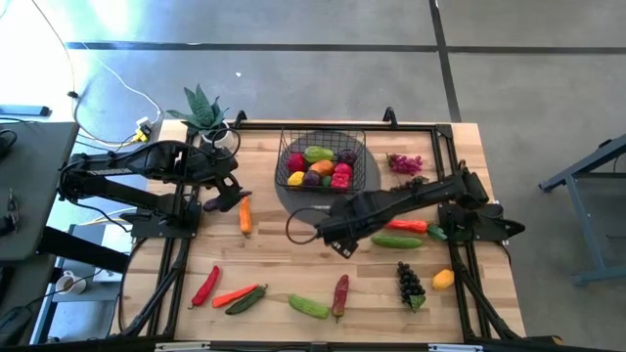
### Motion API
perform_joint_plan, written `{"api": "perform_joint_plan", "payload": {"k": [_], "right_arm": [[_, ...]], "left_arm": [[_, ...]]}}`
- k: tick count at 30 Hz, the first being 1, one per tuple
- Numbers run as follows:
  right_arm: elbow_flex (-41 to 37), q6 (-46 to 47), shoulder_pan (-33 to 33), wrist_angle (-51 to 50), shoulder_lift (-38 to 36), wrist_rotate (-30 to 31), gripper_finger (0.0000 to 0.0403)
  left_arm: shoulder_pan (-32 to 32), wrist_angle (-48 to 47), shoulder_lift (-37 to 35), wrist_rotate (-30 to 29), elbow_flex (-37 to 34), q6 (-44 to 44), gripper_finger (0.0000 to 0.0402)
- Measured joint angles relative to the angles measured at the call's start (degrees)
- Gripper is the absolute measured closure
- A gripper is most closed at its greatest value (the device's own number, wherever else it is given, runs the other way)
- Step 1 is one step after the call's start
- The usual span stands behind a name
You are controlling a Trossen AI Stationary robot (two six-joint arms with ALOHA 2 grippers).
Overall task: Build produce basket
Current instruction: Put the lemon into the wire basket
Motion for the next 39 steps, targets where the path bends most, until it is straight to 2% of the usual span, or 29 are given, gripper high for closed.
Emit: {"api": "perform_joint_plan", "payload": {"k": [3,6,12,19,27,33,39], "right_arm": [[-1.3,-0.9,0.8,0.1,0.0,0.0,0.0057],[-7.2,-1.5,1.2,0.0,-1.2,-1.9,0.0057],[-18.3,-0.8,3.2,0.1,-6.8,-9.1,0.0057],[-28.0,-1.4,7.6,0.0,-14.3,-13.7,0.0057],[-39.0,-9.0,13.5,0.0,-18.5,-23.1,0.0057],[-44.6,-13.5,18.0,0.5,-18.4,-26.5,0.0057],[-47.5,-19.5,23.4,4.2,-18.4,-26.9,0.0057]], "left_arm": [[0.0,0.0,0.0,0.0,0.0,-0.1,0.0078],[0.0,0.0,0.0,0.0,0.0,-0.1,0.0078],[0.0,0.0,0.0,0.0,0.0,-0.1,0.0078],[0.0,0.0,0.0,0.0,0.0,-0.2,0.0078],[0.0,0.0,0.0,-0.6,0.0,-0.2,0.0078],[0.0,0.0,0.0,-0.7,0.0,-0.7,0.0078],[0.0,0.0,0.0,-0.8,0.0,-2.5,0.0078]]}}
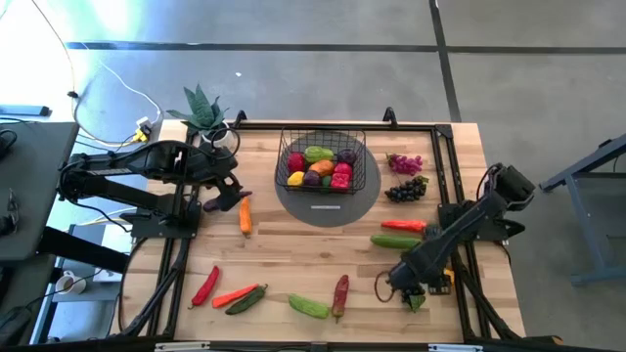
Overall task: Build produce basket
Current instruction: Put the lemon into the wire basket
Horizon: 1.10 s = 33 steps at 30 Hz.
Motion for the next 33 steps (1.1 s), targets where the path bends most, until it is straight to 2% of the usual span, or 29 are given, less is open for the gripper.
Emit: {"api": "perform_joint_plan", "payload": {"k": [9,14,22,33], "right_arm": [[-3.5,-3.9,8.7,9.0,0.0,-1.7,0.0057],[-6.2,-2.2,12.0,12.6,0.0,-1.8,0.0057],[-9.3,1.7,14.3,17.9,0.0,-1.8,0.0057],[-15.6,8.9,14.3,27.2,0.0,-2.7,0.0059]], "left_arm": [[0.0,0.0,0.0,-0.1,0.0,-3.8,0.0078],[0.0,0.0,0.0,-0.1,0.0,-5.4,0.0078],[0.0,0.0,0.0,-0.1,0.0,-5.6,0.0078],[0.0,0.0,0.0,-0.1,0.0,-5.6,0.0078]]}}
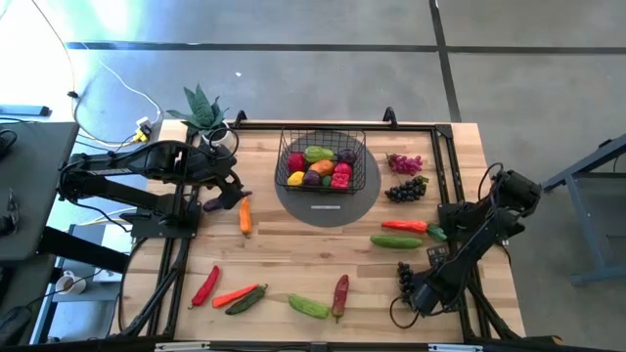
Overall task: Build produce basket
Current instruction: Put the lemon into the wire basket
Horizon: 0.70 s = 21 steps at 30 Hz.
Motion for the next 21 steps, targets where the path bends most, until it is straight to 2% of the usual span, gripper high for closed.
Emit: {"api": "perform_joint_plan", "payload": {"k": [4,14,21], "right_arm": [[-0.9,1.5,0.0,1.2,0.0,-1.3,0.0085],[-0.9,2.3,-0.1,3.4,0.0,-2.4,0.0222],[2.5,3.0,-0.1,2.3,0.0,-3.9,0.0229]], "left_arm": [[0.0,0.0,0.0,0.0,0.0,0.0,0.0078],[0.0,0.0,0.0,0.0,0.0,0.0,0.0078],[0.0,0.0,0.0,0.0,0.0,0.0,0.0078]]}}
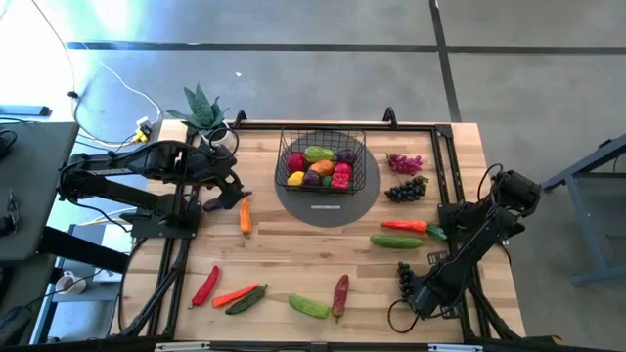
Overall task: Build produce basket
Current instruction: Put the lemon into the wire basket
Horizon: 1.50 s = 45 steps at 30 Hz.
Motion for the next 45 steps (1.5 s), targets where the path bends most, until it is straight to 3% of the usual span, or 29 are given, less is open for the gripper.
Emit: {"api": "perform_joint_plan", "payload": {"k": [8,21,26,35,45], "right_arm": [[8.8,8.1,0.0,-4.4,0.0,2.5,0.0222],[22.6,23.8,-7.8,-6.6,0.0,24.8,0.0221],[26.1,24.3,-13.6,-8.1,0.0,32.5,0.0221],[29.6,19.8,-25.4,-7.1,0.0,38.8,0.0220],[29.9,8.6,-39.8,0.9,0.0,39.8,0.0220]], "left_arm": [[0.0,0.0,0.0,0.0,0.0,0.0,0.0078],[0.0,0.0,0.0,2.9,0.0,4.5,0.0078],[0.0,0.0,0.0,4.8,0.0,4.5,0.0078],[0.0,0.0,0.0,5.9,0.0,4.5,0.0078],[0.0,0.0,0.0,5.9,0.0,8.1,0.0078]]}}
